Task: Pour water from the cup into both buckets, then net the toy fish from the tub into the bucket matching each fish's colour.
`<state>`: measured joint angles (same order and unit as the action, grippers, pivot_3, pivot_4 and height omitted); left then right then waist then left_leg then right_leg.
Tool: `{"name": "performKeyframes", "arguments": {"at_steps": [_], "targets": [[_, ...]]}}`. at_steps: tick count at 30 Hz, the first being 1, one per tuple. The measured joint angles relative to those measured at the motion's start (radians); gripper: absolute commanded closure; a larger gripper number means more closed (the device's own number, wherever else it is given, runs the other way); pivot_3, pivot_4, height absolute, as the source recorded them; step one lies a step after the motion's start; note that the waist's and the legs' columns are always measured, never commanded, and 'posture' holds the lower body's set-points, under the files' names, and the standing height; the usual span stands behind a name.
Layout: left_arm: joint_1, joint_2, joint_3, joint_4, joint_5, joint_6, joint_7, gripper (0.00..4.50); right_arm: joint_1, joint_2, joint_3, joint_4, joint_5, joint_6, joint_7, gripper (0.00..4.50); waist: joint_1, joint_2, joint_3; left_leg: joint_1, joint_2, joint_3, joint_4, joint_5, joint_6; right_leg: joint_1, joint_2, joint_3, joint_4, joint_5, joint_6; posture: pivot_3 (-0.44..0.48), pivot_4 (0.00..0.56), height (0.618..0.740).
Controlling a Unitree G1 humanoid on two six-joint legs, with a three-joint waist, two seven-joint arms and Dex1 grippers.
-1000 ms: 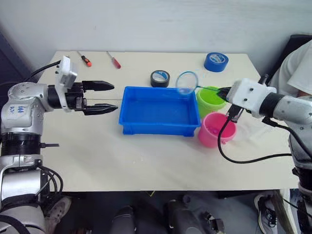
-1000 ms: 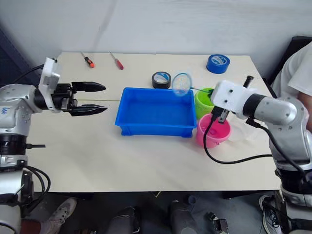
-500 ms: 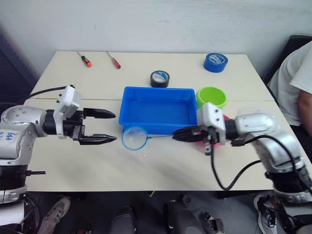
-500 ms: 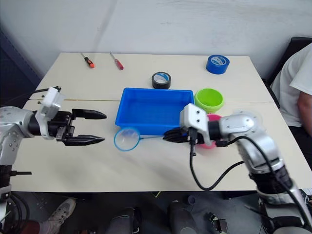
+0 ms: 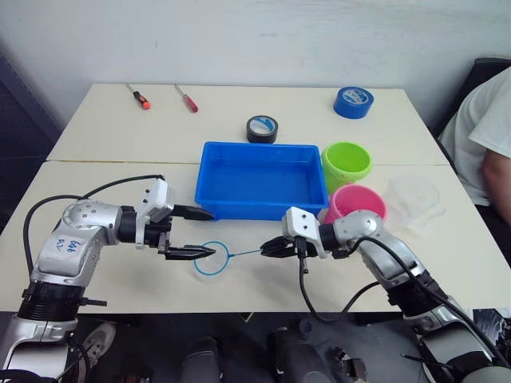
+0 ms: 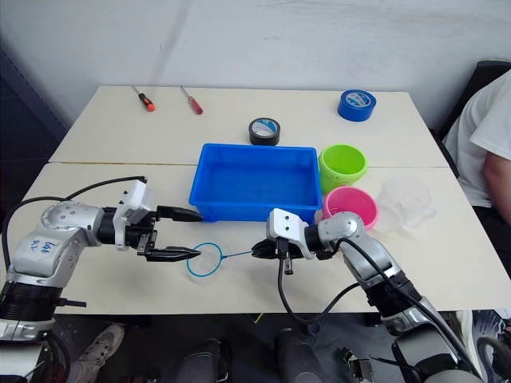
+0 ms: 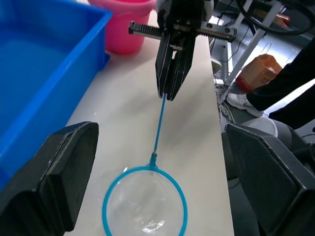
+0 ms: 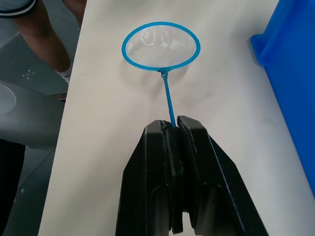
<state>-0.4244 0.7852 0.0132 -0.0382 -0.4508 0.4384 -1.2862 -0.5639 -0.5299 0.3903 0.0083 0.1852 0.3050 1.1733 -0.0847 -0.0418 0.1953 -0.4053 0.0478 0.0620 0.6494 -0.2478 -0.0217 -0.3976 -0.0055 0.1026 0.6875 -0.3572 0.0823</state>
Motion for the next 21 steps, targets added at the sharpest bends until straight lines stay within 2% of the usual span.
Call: {"name": "performKeyframes", "arguments": {"at_steps": [10, 11, 13, 15, 16, 18, 21], "targets": [[0.036, -0.012, -0.041, 0.014, 0.023, -0.036, -0.002, 0.03, 0.000, 0.032, 0.028, 0.111, -0.043, -0.070, 0.002, 4.50, 0.000, 0.000, 0.000, 0.000, 0.000, 0.000, 0.000, 0.000, 0.000, 0.000, 0.000, 0.000, 0.000, 0.000, 0.000, 0.000, 0.150, 0.734], [0.039, -0.012, -0.044, 0.014, 0.023, -0.036, -0.006, 0.00, 0.000, 0.032, 0.028, 0.117, -0.046, -0.073, 0.002, 3.85, 0.000, 0.000, 0.000, 0.000, 0.000, 0.000, 0.000, 0.000, 0.000, 0.000, 0.000, 0.000, 0.000, 0.000, 0.000, 0.000, 0.150, 0.734], [0.040, -0.012, -0.046, 0.013, 0.023, -0.036, -0.009, 0.00, 0.000, 0.032, 0.028, 0.120, -0.050, -0.082, 0.002, 3.19, 0.000, 0.000, 0.000, 0.000, 0.000, 0.000, 0.000, 0.000, 0.000, 0.000, 0.000, 0.000, 0.000, 0.000, 0.000, 0.000, 0.150, 0.734], [0.040, -0.012, -0.055, 0.011, 0.027, -0.042, -0.016, 0.00, -0.004, 0.042, 0.028, 0.148, -0.053, -0.103, 0.001, 2.25, 0.000, 0.000, 0.000, 0.000, 0.000, 0.000, 0.000, 0.000, 0.000, 0.000, 0.000, 0.000, 0.000, 0.000, 0.000, 0.000, 0.150, 0.734], [0.040, -0.012, -0.057, 0.011, 0.027, -0.043, -0.016, 0.00, -0.004, 0.044, 0.028, 0.154, -0.054, -0.106, 0.001, 2.06, 0.000, 0.000, 0.000, 0.000, 0.000, 0.000, 0.000, 0.000, 0.000, 0.000, 0.000, 0.000, 0.000, 0.000, 0.000, 0.000, 0.150, 0.734], [0.040, -0.012, -0.057, 0.011, 0.030, -0.043, -0.005, 0.00, -0.006, 0.045, 0.027, 0.165, -0.064, -0.109, -0.005, 2.06, 0.000, 0.000, 0.000, 0.000, 0.000, 0.000, 0.000, 0.000, 0.000, 0.000, 0.000, 0.000, 0.000, 0.000, 0.000, 0.000, 0.150, 0.734], [0.065, -0.025, -0.003, 0.003, 0.037, 0.015, 0.139, 0.00, 0.043, -0.046, -0.048, 0.063, -0.047, -0.068, -0.008, 2.06, 0.003, 0.000, 0.000, 0.000, 0.000, -0.002, -0.001, -0.001, 0.000, 0.001, -0.001, -0.001, -0.002, 0.000, 0.000, 0.000, 0.150, 0.734]]}}
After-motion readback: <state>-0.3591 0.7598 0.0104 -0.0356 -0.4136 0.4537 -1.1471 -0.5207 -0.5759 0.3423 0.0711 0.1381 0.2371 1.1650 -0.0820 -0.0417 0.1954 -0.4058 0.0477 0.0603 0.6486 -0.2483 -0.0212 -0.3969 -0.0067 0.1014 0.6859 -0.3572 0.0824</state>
